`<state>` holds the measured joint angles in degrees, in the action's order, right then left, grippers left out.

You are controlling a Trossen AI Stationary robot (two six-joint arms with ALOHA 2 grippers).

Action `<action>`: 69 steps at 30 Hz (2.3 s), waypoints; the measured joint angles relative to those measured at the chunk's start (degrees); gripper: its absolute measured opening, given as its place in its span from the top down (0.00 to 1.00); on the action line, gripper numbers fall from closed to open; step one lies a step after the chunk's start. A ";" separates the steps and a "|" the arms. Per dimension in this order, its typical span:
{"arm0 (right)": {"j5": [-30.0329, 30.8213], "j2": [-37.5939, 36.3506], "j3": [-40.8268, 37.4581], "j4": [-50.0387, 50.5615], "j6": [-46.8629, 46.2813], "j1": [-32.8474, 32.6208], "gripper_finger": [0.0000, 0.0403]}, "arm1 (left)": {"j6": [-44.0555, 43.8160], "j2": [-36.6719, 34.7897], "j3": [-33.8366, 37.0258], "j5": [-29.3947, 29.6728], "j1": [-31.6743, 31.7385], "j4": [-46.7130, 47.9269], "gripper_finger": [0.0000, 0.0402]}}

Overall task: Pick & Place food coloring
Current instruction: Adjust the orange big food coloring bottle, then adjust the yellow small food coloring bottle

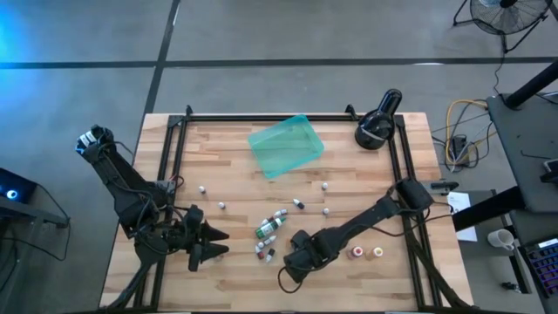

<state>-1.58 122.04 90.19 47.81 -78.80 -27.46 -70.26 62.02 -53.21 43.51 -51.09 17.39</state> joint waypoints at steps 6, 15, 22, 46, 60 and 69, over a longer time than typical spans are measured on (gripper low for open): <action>-1.14 0.00 -0.06 -0.02 2.66 0.74 0.75 | -0.02 0.00 0.00 0.00 0.00 0.24 0.44; -22.70 -0.09 0.36 1.25 5.55 3.12 0.76 | -0.02 0.00 0.00 0.00 0.00 0.24 0.44; -46.89 -0.39 1.21 6.34 4.01 4.30 0.73 | 1.10 0.00 0.00 0.01 0.00 0.29 0.44; -61.58 2.67 1.10 8.85 -1.96 2.25 0.70 | 6.01 0.00 0.00 -0.16 0.00 0.34 0.44; -61.52 2.64 1.14 8.62 -2.17 2.33 0.67 | 6.71 0.00 0.00 -0.26 -0.01 0.46 0.44; -61.39 2.64 1.14 8.37 -2.20 2.35 0.67 | 6.71 0.00 0.00 -0.26 0.00 0.68 0.44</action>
<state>-62.97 124.68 91.33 56.18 -81.00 -25.10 -63.55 62.02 -53.21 43.24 -51.09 18.06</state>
